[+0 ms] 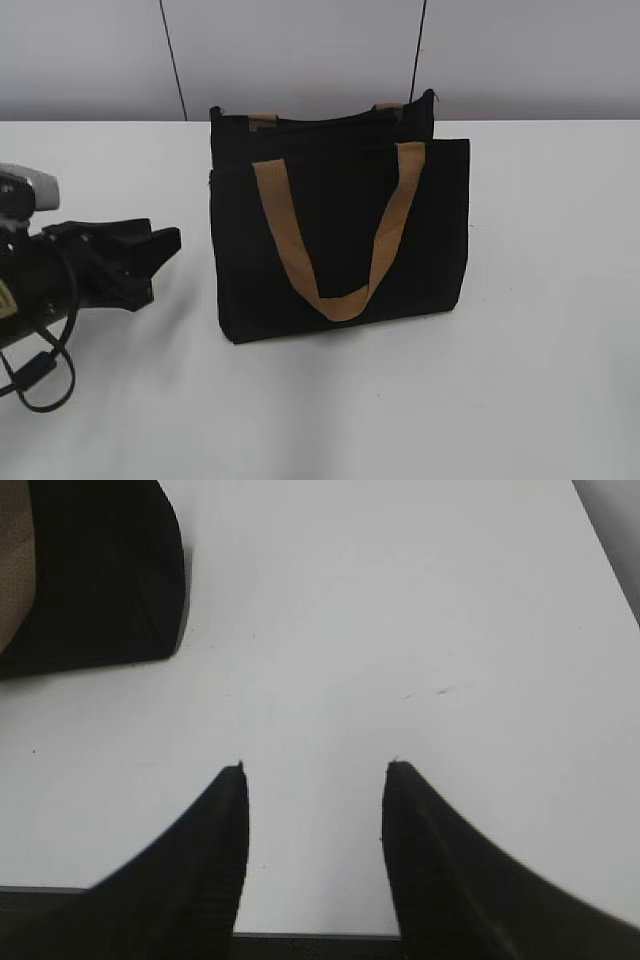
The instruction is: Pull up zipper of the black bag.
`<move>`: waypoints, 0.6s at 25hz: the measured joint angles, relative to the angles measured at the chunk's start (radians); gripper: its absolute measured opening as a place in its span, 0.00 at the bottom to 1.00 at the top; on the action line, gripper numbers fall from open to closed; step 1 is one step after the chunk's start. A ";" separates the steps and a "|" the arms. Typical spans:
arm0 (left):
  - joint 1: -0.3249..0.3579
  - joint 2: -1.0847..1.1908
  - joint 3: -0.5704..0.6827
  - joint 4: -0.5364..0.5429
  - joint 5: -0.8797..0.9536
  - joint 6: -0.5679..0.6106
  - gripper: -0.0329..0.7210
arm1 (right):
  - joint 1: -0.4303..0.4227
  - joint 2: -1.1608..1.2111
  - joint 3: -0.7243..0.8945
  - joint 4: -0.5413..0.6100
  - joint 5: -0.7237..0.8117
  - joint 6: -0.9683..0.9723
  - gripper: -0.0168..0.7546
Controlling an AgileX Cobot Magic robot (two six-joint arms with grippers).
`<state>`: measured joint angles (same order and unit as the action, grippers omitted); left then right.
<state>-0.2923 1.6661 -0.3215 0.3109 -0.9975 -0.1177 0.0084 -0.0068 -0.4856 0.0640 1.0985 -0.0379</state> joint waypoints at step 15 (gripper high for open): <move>0.000 0.327 -0.132 0.118 -0.184 -0.001 0.61 | 0.000 0.000 0.000 0.000 0.000 0.000 0.47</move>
<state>-0.2923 1.9934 -0.4538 0.4285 -1.1818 -0.1187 0.0084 -0.0068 -0.4856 0.0640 1.0985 -0.0379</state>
